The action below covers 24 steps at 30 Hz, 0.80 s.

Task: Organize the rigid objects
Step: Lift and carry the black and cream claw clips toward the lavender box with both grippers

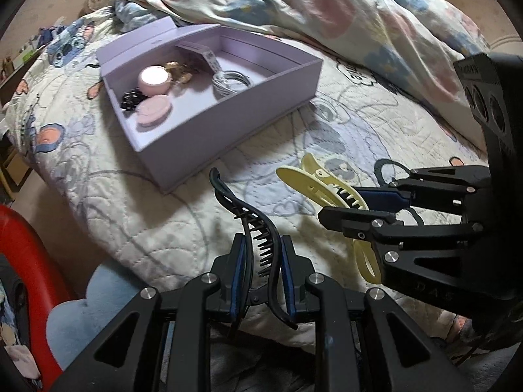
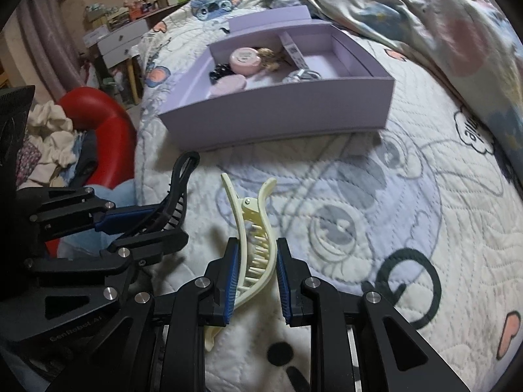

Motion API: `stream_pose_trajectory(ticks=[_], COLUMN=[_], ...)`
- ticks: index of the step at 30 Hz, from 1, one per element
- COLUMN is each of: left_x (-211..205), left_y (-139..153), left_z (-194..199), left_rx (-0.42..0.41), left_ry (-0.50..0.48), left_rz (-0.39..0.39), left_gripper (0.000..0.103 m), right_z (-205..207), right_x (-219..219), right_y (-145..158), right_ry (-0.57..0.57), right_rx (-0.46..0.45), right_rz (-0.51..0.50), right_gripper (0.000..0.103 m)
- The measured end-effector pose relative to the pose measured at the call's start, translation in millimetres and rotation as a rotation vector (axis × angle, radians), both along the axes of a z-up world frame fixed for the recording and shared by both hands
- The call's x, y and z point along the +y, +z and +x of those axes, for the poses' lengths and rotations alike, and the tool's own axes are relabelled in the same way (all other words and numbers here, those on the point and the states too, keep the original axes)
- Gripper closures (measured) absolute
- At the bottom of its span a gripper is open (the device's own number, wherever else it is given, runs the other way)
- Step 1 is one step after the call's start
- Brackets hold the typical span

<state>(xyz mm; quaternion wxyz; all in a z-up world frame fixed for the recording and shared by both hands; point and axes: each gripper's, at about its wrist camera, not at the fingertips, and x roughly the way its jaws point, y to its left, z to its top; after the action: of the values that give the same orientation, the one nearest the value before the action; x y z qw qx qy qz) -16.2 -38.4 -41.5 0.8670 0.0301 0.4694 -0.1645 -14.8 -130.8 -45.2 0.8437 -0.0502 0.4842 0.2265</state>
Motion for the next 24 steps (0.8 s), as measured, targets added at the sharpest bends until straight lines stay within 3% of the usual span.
stream_pose_trajectory(ticks=[24], left_x=[34], left_y=[44], left_z=[-10], left_rx=[-0.123], left_ry=[0.088], left_rz=[0.031], left_gripper=[0.083], right_z=[-2], right_x=[33], right_y=[37], right_ry=[0.117], right_rx=[-0.087], right_rz=[0.062], right_gripper=[0.082])
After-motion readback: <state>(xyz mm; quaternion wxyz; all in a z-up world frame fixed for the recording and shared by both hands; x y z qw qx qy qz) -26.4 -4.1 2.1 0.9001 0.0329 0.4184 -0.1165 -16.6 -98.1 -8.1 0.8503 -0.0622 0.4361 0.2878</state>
